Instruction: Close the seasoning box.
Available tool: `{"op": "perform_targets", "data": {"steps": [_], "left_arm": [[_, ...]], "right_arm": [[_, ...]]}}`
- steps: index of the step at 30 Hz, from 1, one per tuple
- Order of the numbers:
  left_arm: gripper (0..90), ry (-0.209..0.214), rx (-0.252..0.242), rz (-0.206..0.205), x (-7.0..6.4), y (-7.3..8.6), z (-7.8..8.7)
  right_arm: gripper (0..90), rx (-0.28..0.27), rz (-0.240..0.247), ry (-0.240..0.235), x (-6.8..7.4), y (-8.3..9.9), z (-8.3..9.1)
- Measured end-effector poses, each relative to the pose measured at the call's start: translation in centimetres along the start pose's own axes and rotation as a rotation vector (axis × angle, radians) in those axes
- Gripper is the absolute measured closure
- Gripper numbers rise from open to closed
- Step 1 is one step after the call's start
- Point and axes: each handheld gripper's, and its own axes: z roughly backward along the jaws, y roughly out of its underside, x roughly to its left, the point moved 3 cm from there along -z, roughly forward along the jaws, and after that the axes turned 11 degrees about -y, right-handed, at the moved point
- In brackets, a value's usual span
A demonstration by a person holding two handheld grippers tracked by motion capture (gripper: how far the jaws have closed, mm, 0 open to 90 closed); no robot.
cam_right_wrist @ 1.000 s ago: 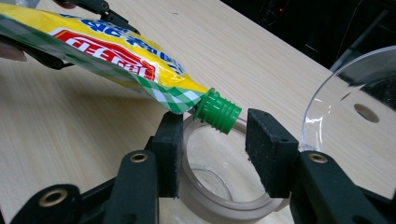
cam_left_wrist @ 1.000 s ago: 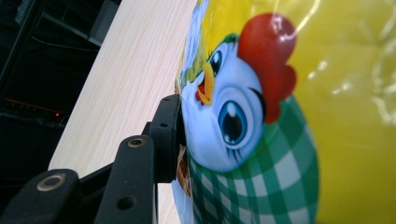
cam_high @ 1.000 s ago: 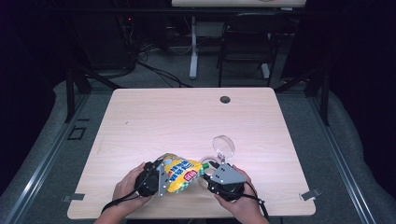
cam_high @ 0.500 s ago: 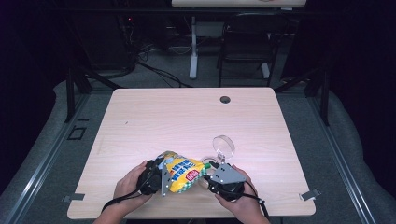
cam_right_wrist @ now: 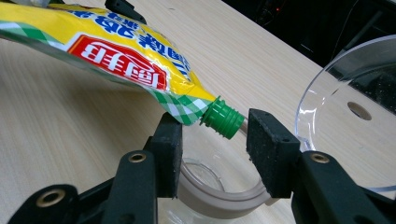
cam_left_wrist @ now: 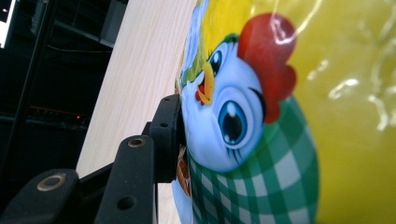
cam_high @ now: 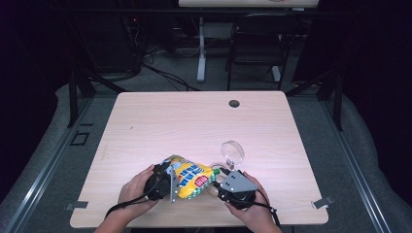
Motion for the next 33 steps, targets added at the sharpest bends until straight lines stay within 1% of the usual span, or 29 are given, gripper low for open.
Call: {"op": "perform_targets", "data": {"steps": [3, 6, 7, 8, 9, 10, 12, 18, 19, 33], "left_arm": [[59.8, 0.004, 0.008, -0.006, 0.12, 0.01, 0.02], [59.8, -0.002, 0.011, -0.013, 0.14, -0.01, 0.03], [59.8, -0.007, 0.007, -0.009, 0.09, -0.04, 0.01], [59.8, -0.014, 0.009, -0.024, 0.19, -0.09, 0.03], [59.9, -0.014, 0.009, -0.024, 0.19, -0.09, 0.03], [59.8, -0.03, 0.008, -0.035, 0.17, -0.16, 0.05], [59.8, -0.039, 0.011, -0.05, 0.22, -0.25, 0.1], [59.8, -0.048, 0.011, -0.061, 0.17, -0.38, 0.08], [59.8, -0.051, 0.011, -0.067, 0.21, -0.4, 0.09], [59.8, -0.066, 0.017, -0.096, 0.45, -0.57, 0.19]], "right_arm": [[56.6, -0.003, 0.003, 0.0, 0.16, -0.07, -0.01], [57.2, -0.003, 0.01, -0.001, 0.35, -0.15, -0.02], [57.6, -0.004, 0.013, 0.0, 0.41, -0.17, -0.02], [58.4, -0.004, 0.015, -0.001, 0.45, -0.2, -0.02], [59.5, -0.002, 0.017, -0.005, 0.48, -0.21, -0.03], [60.5, 0.0, 0.019, -0.007, 0.52, -0.23, -0.01], [62.2, -0.003, 0.017, -0.015, 0.64, -0.25, -0.02], [66.0, 0.013, 0.025, -0.029, 0.78, -0.16, -0.14], [67.2, 0.022, 0.033, -0.024, 0.82, -0.13, -0.21], [70.9, 0.027, 0.027, -0.015, 0.63, -0.08, -0.29]]}}
